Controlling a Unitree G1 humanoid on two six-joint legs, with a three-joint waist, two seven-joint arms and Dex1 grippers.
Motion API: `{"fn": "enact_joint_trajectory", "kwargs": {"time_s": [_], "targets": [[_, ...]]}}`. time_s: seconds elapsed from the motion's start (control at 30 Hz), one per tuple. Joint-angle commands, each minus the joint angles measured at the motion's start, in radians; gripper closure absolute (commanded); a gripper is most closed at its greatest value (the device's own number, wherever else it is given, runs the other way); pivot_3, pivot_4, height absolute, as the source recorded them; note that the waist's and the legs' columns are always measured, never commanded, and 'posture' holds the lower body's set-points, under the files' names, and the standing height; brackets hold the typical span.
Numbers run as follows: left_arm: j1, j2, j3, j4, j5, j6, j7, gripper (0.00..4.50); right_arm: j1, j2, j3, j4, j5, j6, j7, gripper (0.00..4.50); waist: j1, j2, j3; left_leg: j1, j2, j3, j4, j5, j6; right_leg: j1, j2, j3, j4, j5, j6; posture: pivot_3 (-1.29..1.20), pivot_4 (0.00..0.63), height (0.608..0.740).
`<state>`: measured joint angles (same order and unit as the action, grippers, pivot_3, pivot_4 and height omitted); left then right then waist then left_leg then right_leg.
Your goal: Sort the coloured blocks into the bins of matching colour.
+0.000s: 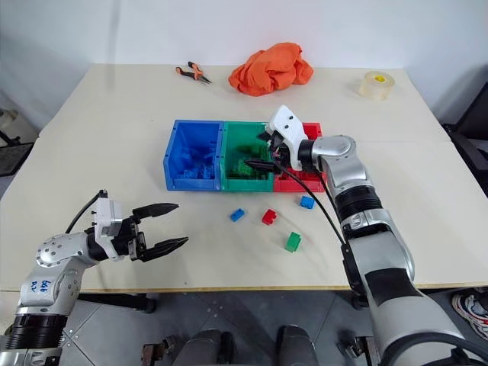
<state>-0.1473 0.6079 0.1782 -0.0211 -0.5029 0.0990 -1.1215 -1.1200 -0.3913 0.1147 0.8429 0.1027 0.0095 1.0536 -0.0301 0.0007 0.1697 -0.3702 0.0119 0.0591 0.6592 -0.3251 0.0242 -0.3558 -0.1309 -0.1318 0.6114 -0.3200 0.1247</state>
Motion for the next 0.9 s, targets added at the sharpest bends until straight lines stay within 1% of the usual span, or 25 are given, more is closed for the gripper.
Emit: {"fn": "enact_joint_trajectory", "kwargs": {"time_s": [0.03,0.07,0.2,0.23,0.33,0.47,0.57,0.7,0.8,0.9], "targets": [[-0.018,0.001,0.002,-0.002,-0.014,-0.009,-0.013,0.0,0.047,-0.052,-0.041,-0.132,0.037,0.009,0.041,0.06,0.002,0.0,0.0,0.0,0.0,0.0,0.0,0.0,0.0,0.0,0.0,0.0,0.0,0.0,0.0,0.0,0.15,0.74],[-0.023,0.001,0.0,0.003,-0.013,-0.009,-0.016,0.0,0.064,-0.063,-0.044,-0.159,0.042,0.02,0.05,0.06,0.003,0.0,0.0,0.0,0.0,0.0,0.0,0.0,0.0,0.0,0.0,0.0,0.0,0.0,0.0,0.0,0.15,0.74],[-0.062,-0.003,-0.018,0.035,-0.01,-0.012,-0.039,0.0,0.261,-0.207,-0.082,-0.439,0.143,0.149,0.195,0.06,0.018,0.0,0.0,-0.001,-0.001,-0.003,0.001,0.0,0.0,0.001,-0.001,0.0,0.0,0.0,0.0,0.0,0.15,0.74],[-0.069,-0.003,-0.021,0.044,-0.008,-0.014,-0.045,0.0,0.318,-0.243,-0.103,-0.504,0.176,0.162,0.225,0.06,0.019,0.0,0.0,-0.001,-0.001,-0.002,0.001,0.0,0.001,0.001,-0.001,0.0,-0.001,0.0,0.0,0.0,0.15,0.74],[-0.08,0.0,-0.01,0.062,-0.018,-0.018,-0.058,0.0,0.551,-0.405,-0.178,-0.715,0.257,0.241,0.315,0.06,0.036,0.0,0.0,-0.001,-0.001,-0.002,0.001,-0.001,0.001,0.002,-0.001,0.0,-0.004,0.0,0.0,0.0,0.15,0.74],[-0.071,0.016,0.011,0.09,-0.024,-0.03,-0.091,0.0,0.809,-0.561,-0.264,-0.82,0.279,0.238,0.375,0.06,0.033,0.0,0.0,0.0,-0.001,0.003,0.001,-0.001,0.001,0.005,-0.001,0.0,-0.01,0.0,0.0,0.0,0.15,0.74],[-0.069,0.023,0.019,0.106,-0.02,-0.036,-0.104,0.0,0.939,-0.625,-0.315,-0.856,0.282,0.23,0.389,0.06,0.027,0.0,0.0,0.003,0.002,0.005,-0.001,-0.001,0.001,0.01,0.001,-0.001,-0.018,0.0,0.0,0.0,0.15,0.74],[-0.07,0.019,0.018,0.104,-0.014,-0.037,-0.102,0.0,1.009,-0.639,-0.33,-0.912,0.305,0.241,0.381,0.06,0.028,0.0,0.0,0.004,0.002,0.006,-0.001,-0.001,0.001,0.01,0.0,0.0,-0.018,0.0,0.0,0.0,0.15,0.74],[-0.063,0.014,0.013,0.083,-0.016,-0.028,-0.091,0.0,0.964,-0.607,-0.27,-0.929,0.297,0.256,0.354,0.06,0.03,0.0,0.0,0.004,0.002,0.004,0.0,-0.001,0.001,0.01,-0.001,0.0,-0.018,0.0,0.0,0.0,0.15,0.74],[-0.053,0.011,0.008,0.059,-0.017,-0.021,-0.082,0.0,0.883,-0.543,-0.18,-0.919,0.273,0.26,0.326,0.06,0.029,0.0,0.0,0.004,0.002,0.002,0.0,-0.001,0.001,0.012,-0.002,0.001,-0.019,0.0,0.0,0.0,0.15,0.74]]}}
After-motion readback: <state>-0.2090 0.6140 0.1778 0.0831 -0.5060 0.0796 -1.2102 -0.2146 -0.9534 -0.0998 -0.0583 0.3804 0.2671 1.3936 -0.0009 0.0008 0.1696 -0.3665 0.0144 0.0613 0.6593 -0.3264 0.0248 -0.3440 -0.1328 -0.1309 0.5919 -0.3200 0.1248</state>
